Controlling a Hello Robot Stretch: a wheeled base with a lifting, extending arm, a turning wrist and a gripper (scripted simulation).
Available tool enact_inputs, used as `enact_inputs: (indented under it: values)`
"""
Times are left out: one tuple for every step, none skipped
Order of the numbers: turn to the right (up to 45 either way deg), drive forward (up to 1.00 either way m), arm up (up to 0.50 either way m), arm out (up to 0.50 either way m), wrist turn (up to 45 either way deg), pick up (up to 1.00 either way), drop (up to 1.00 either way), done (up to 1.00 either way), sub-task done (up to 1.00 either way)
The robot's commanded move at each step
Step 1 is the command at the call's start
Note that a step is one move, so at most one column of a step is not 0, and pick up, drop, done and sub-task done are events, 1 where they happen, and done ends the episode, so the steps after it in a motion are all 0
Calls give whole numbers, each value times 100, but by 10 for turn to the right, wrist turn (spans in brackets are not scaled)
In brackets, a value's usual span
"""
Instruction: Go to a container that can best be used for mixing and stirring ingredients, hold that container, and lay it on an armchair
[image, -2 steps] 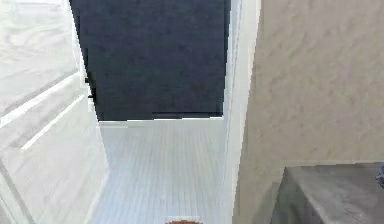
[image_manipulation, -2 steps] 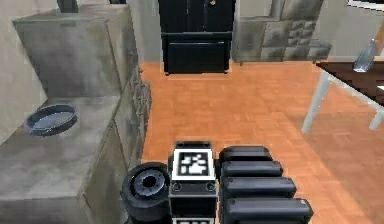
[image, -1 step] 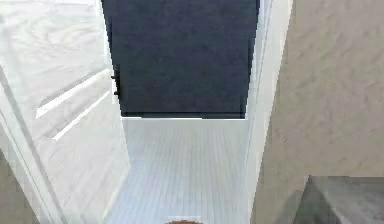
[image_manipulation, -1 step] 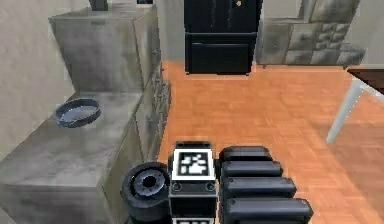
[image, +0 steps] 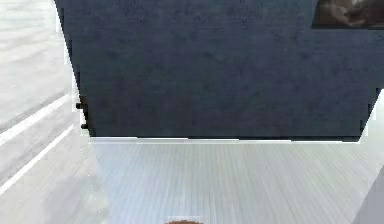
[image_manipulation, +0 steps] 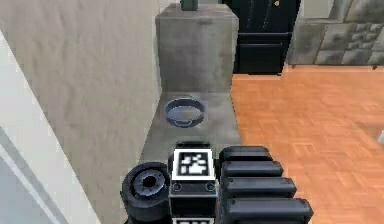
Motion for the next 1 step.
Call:
enact_inputs:
  values:
    - [-450, 0, 0, 0, 0, 0, 0, 0, 0]
